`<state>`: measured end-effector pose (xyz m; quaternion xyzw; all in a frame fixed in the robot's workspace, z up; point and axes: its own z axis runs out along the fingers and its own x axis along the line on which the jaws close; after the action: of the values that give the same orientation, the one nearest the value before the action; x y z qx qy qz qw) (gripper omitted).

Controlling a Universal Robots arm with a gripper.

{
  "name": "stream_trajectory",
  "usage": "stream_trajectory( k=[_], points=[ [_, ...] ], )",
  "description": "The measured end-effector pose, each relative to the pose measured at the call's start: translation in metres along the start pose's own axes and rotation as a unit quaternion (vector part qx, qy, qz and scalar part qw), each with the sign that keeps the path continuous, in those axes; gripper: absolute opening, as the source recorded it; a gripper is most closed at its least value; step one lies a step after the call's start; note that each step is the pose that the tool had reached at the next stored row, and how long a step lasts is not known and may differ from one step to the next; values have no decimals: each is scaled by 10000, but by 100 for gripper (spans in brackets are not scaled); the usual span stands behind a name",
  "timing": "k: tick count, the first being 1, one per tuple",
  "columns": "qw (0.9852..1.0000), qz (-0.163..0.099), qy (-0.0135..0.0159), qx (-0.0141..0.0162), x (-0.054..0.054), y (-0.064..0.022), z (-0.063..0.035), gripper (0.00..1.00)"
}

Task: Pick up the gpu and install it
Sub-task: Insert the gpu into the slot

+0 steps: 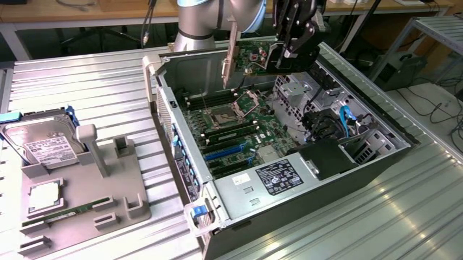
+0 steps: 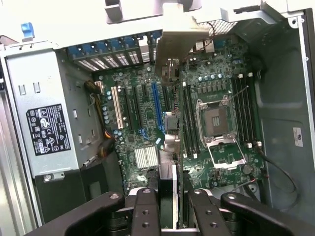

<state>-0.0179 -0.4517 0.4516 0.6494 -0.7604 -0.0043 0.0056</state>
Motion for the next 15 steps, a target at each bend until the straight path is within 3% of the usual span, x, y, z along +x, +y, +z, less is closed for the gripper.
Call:
stream_trajectory(
  k=[8, 15],
  points=[
    [9988, -493, 7, 1, 2, 0, 2, 28],
    [9964, -843, 12, 3, 4, -1, 4, 28]
  ],
)
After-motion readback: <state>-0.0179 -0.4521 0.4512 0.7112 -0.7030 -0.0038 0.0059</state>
